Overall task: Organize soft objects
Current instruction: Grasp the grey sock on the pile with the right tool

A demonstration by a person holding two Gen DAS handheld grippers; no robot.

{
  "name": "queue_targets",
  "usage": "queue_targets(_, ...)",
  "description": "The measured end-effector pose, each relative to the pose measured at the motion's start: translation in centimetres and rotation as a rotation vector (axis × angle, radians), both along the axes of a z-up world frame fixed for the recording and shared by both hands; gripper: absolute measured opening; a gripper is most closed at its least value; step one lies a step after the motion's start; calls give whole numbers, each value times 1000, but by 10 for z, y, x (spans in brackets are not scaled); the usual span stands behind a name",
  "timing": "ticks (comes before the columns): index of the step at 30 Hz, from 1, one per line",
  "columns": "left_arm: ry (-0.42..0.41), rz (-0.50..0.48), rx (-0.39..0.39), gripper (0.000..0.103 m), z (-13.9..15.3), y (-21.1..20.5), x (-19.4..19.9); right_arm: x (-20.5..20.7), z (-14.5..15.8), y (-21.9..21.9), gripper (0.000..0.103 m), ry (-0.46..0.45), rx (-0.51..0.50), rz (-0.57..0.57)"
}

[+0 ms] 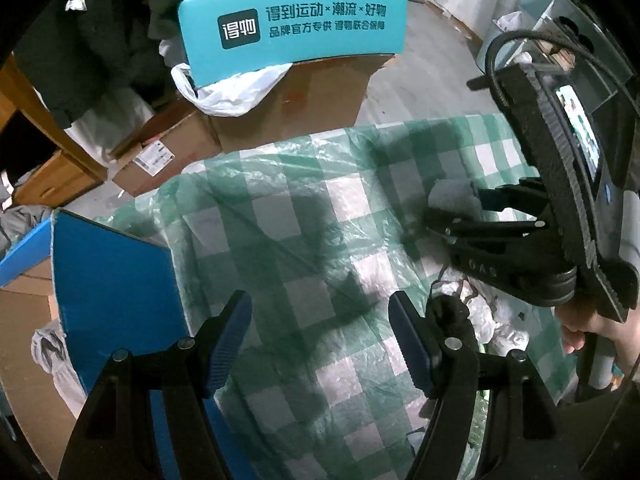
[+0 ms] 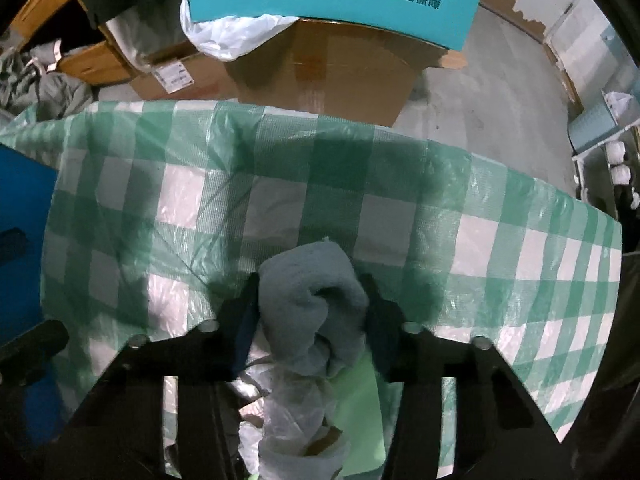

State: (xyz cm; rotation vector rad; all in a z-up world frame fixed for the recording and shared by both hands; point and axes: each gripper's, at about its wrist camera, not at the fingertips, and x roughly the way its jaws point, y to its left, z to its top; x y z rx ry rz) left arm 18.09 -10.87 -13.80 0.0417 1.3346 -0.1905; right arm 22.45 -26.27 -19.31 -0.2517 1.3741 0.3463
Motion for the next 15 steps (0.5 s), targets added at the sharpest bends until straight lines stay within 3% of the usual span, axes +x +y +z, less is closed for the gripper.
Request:
queue_targets(2,3,-7,1,72,-1,-2,-1,-1,4,-2,29,-16,2,0)
queue_targets(15,42,-64,-16,72,-6,-33,-18,-21,46,-30,25,-69,85,-43)
